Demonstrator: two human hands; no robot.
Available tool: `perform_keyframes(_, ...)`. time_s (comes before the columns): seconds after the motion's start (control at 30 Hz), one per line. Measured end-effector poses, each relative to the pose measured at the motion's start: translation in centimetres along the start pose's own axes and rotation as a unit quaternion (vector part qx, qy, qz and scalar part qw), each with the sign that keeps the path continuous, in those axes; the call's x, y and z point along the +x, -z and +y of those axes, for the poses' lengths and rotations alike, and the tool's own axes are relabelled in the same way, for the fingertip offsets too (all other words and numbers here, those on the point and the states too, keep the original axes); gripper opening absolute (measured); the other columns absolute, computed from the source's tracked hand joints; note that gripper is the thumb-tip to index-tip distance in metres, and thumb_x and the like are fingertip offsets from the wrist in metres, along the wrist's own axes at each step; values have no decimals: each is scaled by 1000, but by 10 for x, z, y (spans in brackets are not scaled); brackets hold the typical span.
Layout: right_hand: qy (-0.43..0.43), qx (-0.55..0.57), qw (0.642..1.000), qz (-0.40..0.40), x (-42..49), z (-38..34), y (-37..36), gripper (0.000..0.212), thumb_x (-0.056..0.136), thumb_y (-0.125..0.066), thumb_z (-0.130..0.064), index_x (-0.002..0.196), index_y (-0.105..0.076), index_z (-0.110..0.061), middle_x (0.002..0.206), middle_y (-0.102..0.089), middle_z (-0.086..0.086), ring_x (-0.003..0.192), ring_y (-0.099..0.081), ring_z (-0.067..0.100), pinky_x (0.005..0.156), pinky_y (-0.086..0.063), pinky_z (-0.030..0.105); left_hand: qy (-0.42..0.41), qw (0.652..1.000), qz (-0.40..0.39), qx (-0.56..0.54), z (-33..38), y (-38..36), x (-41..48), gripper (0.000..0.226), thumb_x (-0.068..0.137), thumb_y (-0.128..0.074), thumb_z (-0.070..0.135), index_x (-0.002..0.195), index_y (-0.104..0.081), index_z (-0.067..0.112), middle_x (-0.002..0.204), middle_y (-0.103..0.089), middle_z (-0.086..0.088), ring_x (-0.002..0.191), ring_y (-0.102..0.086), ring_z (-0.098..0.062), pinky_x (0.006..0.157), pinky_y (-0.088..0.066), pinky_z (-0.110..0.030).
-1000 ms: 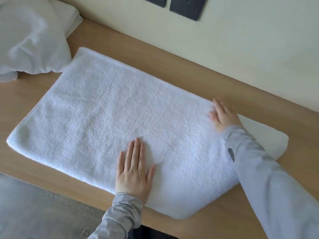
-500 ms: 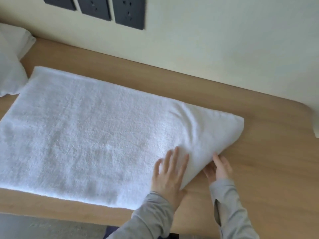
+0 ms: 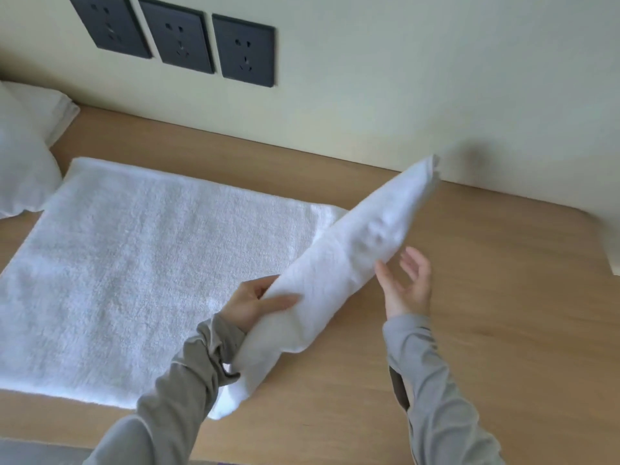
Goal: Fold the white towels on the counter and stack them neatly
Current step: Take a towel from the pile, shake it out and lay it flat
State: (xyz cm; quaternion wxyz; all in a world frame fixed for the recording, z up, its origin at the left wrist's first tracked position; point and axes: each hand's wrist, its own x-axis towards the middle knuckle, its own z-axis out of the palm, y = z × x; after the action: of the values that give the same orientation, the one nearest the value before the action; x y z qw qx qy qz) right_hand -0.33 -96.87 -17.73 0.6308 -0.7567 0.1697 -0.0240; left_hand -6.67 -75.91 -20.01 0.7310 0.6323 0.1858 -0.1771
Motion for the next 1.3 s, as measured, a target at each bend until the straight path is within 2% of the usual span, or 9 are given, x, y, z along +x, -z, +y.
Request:
perform_keyframes(0.13, -115, 14, 989, -90, 5, 8, -18, 63, 83, -68, -18, 136, -36, -9, 131, -50, 3, 119, -50, 16, 99, -42, 31, 70, 990, -22, -117, -9, 13, 5, 60, 39, -91, 42, 89, -76, 13, 93, -73, -14, 83, -70, -29, 63, -55, -32)
perform_keyframes(0.33, -141, 25, 979, -148, 13, 13, -32, 39, 84, -65, -18, 119, -52, -5, 117, -62, 8, 106, -60, 16, 92, -48, 28, 95, 980, -45, -167, -15, 19, 13, 67, 37, -93, 42, 94, -76, 11, 101, -71, -18, 88, -70, -33, 65, -56, -31)
perform_keyframes(0.53, -122, -37, 980, -150, 23, 17, -20, 15, 77, -73, -25, 85, -61, -25, 79, -66, -13, 64, -64, -5, 51, -44, 3, 77, 984, -55, -152, -17, 16, 13, 67, 38, -92, 46, 91, -75, 9, 97, -71, -18, 86, -69, -32, 67, -56, -33)
perform_keyframes(0.7, -62, -143, 985, -80, 37, -5, 36, 30, 66, -82, -35, 78, -61, -17, 78, -69, 1, 71, -65, 18, 63, -54, 26, -14, 999, 32, 35, -13, -11, 6, 60, 72, -58, 70, 86, -68, 13, 87, -66, -4, 85, -62, -22, 76, -46, -29)
perform_keyframes(0.77, -42, -224, 973, -39, 34, -10, 77, 49, 52, -78, -56, 74, -58, -18, 73, -68, -2, 67, -64, 17, 60, -51, 31, -119, 969, 129, 175, -18, -25, 2, 46, 89, -45, 59, 104, -68, 22, 108, -67, 4, 107, -60, -20, 89, -42, -21)
perform_keyframes(0.87, -53, -320, 946, 20, 12, 5, 142, 60, 42, -67, -72, 72, -55, -21, 69, -63, -11, 62, -59, 10, 55, -44, 29, -175, 859, 170, 449, -28, -35, 8, 68, 88, -20, 59, 140, -41, 20, 148, -34, 3, 140, -27, -20, 113, -19, -35)
perform_keyframes(1.0, -157, -316, 934, 48, -25, 71, 189, 42, 68, -77, -45, 83, -51, -15, 83, -61, 5, 74, -59, 28, 69, -49, 41, -117, 768, 156, 610, -50, -35, 19, 80, 84, 2, 66, 150, -8, 22, 158, -7, -2, 146, -3, -20, 118, 0, -38)
perform_keyframes(1.1, -184, -283, 939, 71, -43, 103, 194, 33, 78, -72, -30, 95, -52, -11, 92, -58, 5, 81, -57, 27, 66, -46, 34, -115, 747, 181, 630, -57, -38, 20, 73, 89, -14, 60, 150, -16, 19, 156, -19, -6, 144, -15, -24, 117, -7, -42)
perform_keyframes(1.3, -39, -301, 941, 151, -61, 114, 195, 31, 74, -76, -12, 99, -61, -3, 99, -48, 3, 89, -50, 27, 74, -45, 40, -136, 737, 182, 636, -57, -44, 22, 69, 92, -21, 52, 148, -25, 11, 154, -23, -12, 143, -18, -30, 117, -12, -50)
